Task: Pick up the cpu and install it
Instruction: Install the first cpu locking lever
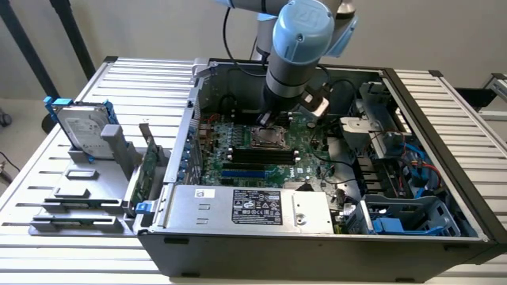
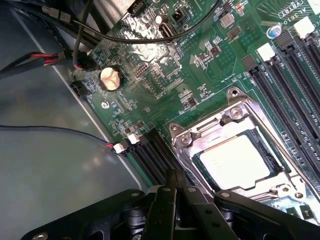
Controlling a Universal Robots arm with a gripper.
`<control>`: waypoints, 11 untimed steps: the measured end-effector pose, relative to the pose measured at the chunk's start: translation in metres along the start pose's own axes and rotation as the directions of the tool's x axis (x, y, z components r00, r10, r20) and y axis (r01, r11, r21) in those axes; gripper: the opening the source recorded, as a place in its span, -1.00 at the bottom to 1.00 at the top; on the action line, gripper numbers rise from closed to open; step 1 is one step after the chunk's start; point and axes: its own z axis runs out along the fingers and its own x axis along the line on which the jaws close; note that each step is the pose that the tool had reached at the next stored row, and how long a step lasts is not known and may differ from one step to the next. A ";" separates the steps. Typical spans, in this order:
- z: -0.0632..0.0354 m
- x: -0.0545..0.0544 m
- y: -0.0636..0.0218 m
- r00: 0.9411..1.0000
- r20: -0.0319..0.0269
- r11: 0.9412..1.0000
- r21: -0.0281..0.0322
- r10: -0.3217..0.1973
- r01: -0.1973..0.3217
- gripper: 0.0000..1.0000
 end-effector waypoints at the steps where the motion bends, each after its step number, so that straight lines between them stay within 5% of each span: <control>1: -0.0007 0.000 -0.0003 1.000 0.000 1.000 0.000 0.000 0.000 -0.79; 11: -0.0071 -0.005 -0.0042 1.000 0.001 1.000 0.001 -0.002 0.002 -0.79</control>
